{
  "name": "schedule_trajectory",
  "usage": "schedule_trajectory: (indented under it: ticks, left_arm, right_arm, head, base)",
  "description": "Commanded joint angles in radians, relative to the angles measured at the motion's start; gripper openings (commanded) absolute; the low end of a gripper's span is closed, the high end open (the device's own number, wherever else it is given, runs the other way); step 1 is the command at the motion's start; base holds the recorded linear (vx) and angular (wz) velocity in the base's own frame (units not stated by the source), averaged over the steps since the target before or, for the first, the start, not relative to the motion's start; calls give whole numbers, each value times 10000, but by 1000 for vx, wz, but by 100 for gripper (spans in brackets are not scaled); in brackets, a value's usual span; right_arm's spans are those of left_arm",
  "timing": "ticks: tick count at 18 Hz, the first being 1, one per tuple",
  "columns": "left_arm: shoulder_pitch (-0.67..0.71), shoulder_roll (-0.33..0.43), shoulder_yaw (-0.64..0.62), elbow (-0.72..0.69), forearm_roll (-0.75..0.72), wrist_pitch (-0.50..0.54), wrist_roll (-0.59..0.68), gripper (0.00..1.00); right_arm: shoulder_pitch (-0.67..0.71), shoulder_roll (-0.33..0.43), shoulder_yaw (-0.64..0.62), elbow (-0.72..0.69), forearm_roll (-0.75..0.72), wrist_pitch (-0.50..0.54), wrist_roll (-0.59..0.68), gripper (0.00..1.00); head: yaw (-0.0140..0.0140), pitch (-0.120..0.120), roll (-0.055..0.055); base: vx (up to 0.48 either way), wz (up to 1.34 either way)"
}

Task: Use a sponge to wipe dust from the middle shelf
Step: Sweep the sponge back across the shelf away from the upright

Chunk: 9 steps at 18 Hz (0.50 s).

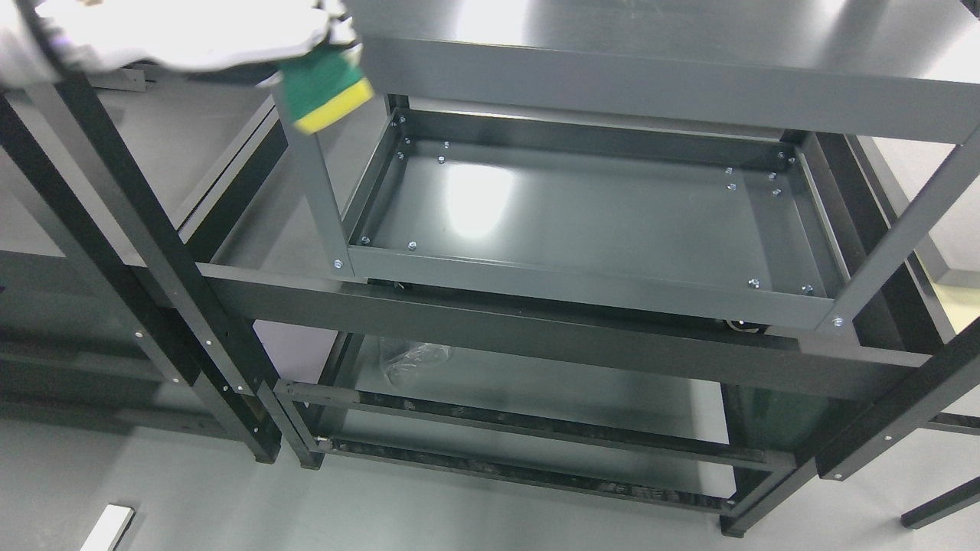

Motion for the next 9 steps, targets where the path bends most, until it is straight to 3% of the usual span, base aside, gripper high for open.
schedule_trajectory:
  ticks: [1, 6, 9]
  left_arm:
    - [-1209, -4864, -715, 2825, -1197, 7, -3, 0]
    - [-2450, -7426, -945, 5112, -1521, 7, 12, 0]
    - [-2913, -7426, -1480, 6067, -1567, 7, 89, 0]
  right_arm:
    - [-1, -175, 0, -175, 0, 736, -6, 100]
    - [-1, -175, 0, -175, 0, 721, 9, 100]
    - [-1, -175, 0, -175, 0, 721, 9, 100]
  head:
    - [0, 0, 0]
    - [0, 0, 0]
    - [0, 0, 0]
  base:
    - [0, 0]
    - [0, 0]
    - [0, 0]
